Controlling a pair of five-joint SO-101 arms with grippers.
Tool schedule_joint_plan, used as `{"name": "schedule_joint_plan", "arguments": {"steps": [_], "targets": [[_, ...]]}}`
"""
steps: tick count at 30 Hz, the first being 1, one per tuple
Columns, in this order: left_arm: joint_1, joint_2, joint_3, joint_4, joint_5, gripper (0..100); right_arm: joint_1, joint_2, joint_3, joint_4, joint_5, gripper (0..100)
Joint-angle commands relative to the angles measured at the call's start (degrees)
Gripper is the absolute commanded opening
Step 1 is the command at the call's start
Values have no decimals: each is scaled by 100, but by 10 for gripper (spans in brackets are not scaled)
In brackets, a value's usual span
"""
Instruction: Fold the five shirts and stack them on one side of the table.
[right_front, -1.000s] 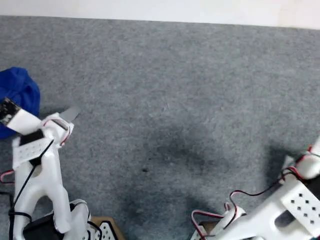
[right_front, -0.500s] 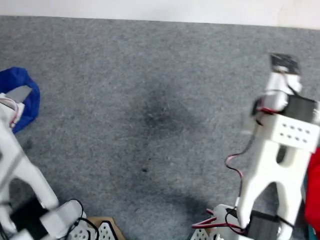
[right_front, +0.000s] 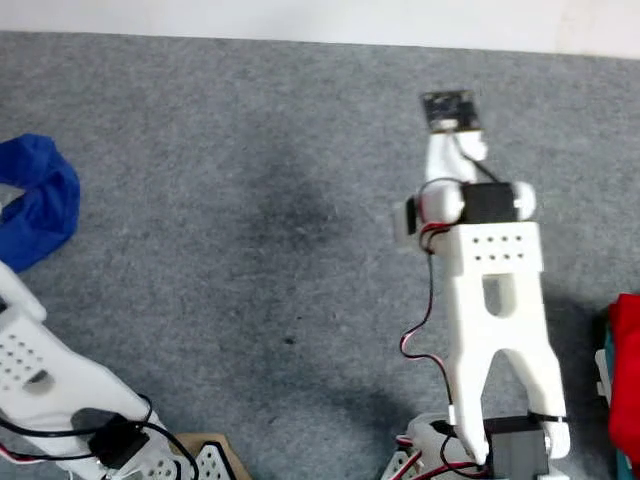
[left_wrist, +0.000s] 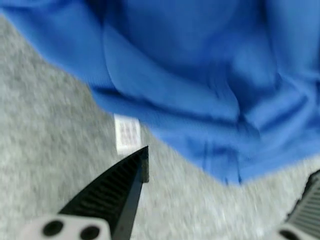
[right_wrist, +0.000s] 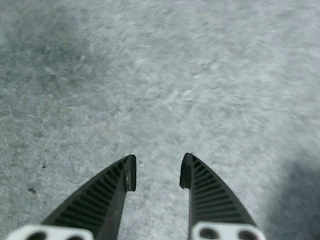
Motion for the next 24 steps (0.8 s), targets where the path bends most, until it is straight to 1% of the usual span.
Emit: {"name": "schedule_joint_plan", "arguments": {"steps": [1,4,12,14,15,17,21,22,24], "targets": [[-48,338,-804,44,-70,457,-198,-48,171,-382,-62,159],[-4,629,-1042,44,-70,457,-224,-48,207,-462,-62,159],[180,1086,-1068,44,-62,457,-224,-48,215,-462,-70,159],[189,1095,-1059,53,-53,435,-224,-48,224,-462,-229,159],[189,1095,-1059,62,-44,404,-224,-48,224,-462,-343,159],[189,1077,-1068,158,-44,300,-224,-40,224,-462,-475,159],[251,1077,-1068,193,-70,20,-224,-40,233,-462,-501,159],[259,1086,-1068,202,-70,2,-224,-40,233,-462,-501,159],[312,1086,-1068,211,-70,43,-224,-40,233,-444,-501,159]]}}
